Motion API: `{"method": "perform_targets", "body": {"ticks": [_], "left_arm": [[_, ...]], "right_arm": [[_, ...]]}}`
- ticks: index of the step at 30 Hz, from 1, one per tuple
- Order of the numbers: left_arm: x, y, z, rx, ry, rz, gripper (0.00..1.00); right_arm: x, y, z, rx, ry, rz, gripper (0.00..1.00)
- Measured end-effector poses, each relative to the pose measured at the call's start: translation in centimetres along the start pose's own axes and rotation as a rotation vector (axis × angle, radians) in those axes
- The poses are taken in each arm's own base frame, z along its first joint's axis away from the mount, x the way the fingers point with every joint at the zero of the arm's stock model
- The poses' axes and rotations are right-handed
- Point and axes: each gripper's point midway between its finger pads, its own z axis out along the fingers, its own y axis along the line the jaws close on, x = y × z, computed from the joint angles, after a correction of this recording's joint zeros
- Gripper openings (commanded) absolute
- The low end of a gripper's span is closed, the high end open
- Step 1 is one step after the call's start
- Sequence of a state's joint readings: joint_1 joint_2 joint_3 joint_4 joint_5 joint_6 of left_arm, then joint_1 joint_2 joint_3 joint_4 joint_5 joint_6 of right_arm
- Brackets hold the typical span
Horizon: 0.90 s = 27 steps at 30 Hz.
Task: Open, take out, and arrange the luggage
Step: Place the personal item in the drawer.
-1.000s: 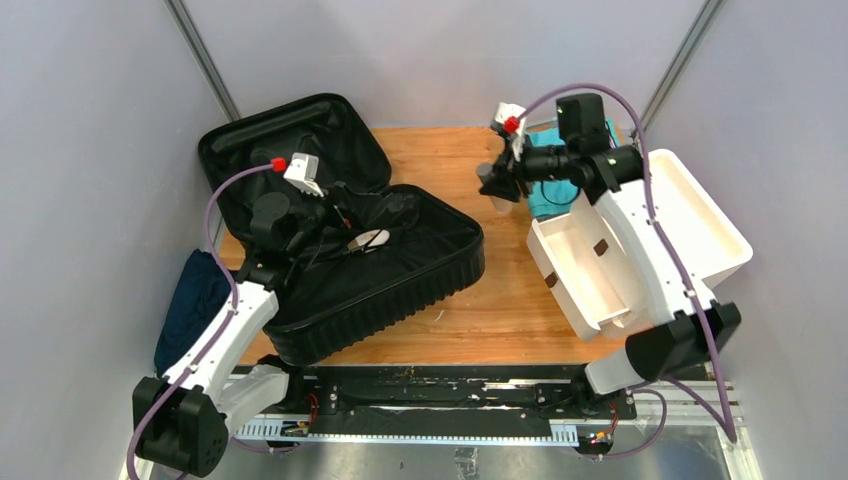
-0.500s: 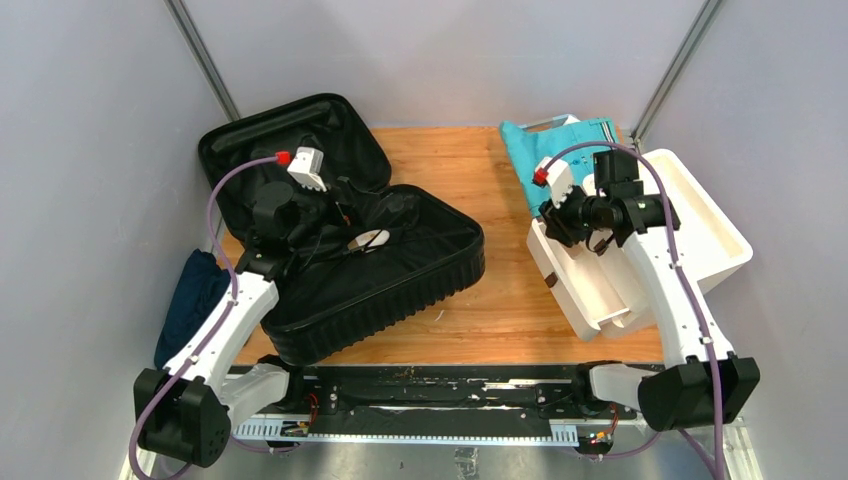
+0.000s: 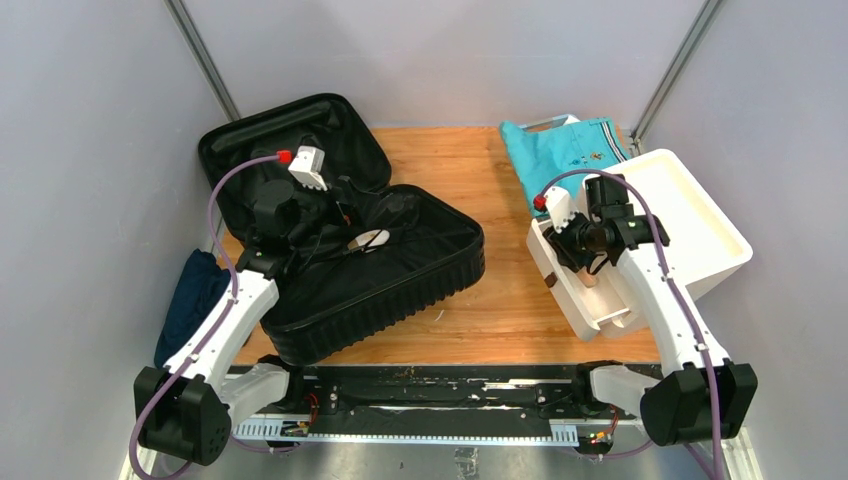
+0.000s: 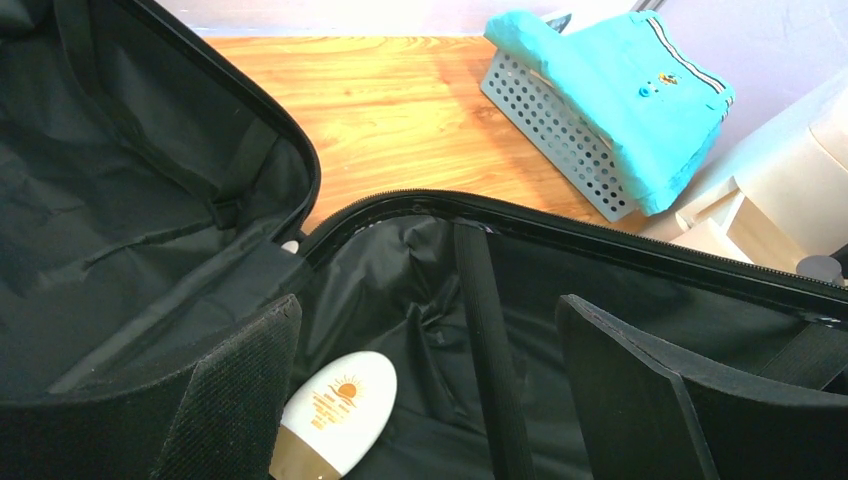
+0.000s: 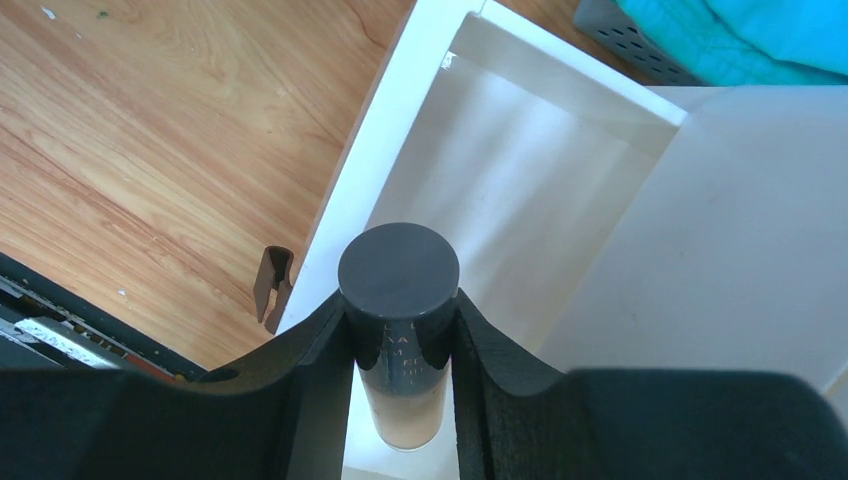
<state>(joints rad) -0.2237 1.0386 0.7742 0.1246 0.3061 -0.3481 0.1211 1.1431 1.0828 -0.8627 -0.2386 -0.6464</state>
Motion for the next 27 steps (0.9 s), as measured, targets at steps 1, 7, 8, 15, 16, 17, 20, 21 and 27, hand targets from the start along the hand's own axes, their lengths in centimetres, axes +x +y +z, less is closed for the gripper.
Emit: {"method": "perform_targets", "body": {"ticks": [1, 7, 8, 15, 16, 17, 20, 21, 27], "left_arm": [[0.0, 0.0, 0.0, 0.000, 0.000, 0.000, 1.00], [0.0, 0.0, 0.0, 0.000, 0.000, 0.000, 1.00], [0.0, 0.0, 0.0, 0.000, 0.000, 0.000, 1.00], [0.1, 0.0, -0.2, -0.001, 0.004, -0.001, 1.00], [0.0, -0.1, -0.2, -0.001, 0.004, -0.001, 1.00], [0.0, -0.1, -0.3, -0.001, 0.003, -0.001, 1.00], [-0.2, -0.2, -0.5, 0.001, -0.002, 0.001, 1.00], [-0.2, -0.3, -0.6, 0.001, -0.003, 0.001, 1.00], [-0.3, -0.3, -0.7, 0.001, -0.004, 0.002, 1.00]], "right_arm": [[0.2, 0.0, 0.0, 0.003, 0.005, 0.001, 0.25], [0.2, -0.1, -0.1, 0.009, 0.008, 0.003, 0.62], [0.1, -0.3, -0.2, 0.020, 0.009, 0.000, 0.65], [-1.1, -0.1, -1.0, 0.002, -0.032, 0.005, 0.68], [-1.4, -0.2, -1.2, 0.002, -0.041, 0.002, 0.68], [-1.6, -0.2, -1.4, 0.001, -0.049, 0.000, 0.67], [-3.2, -0.2, -2.3, -0.015, -0.105, -0.020, 0.64], [-3.9, 0.0, -2.7, -0.028, -0.131, -0.028, 0.62], [-6.8, 3.2, -3.9, -0.208, -0.289, -0.072, 0.43]]}}
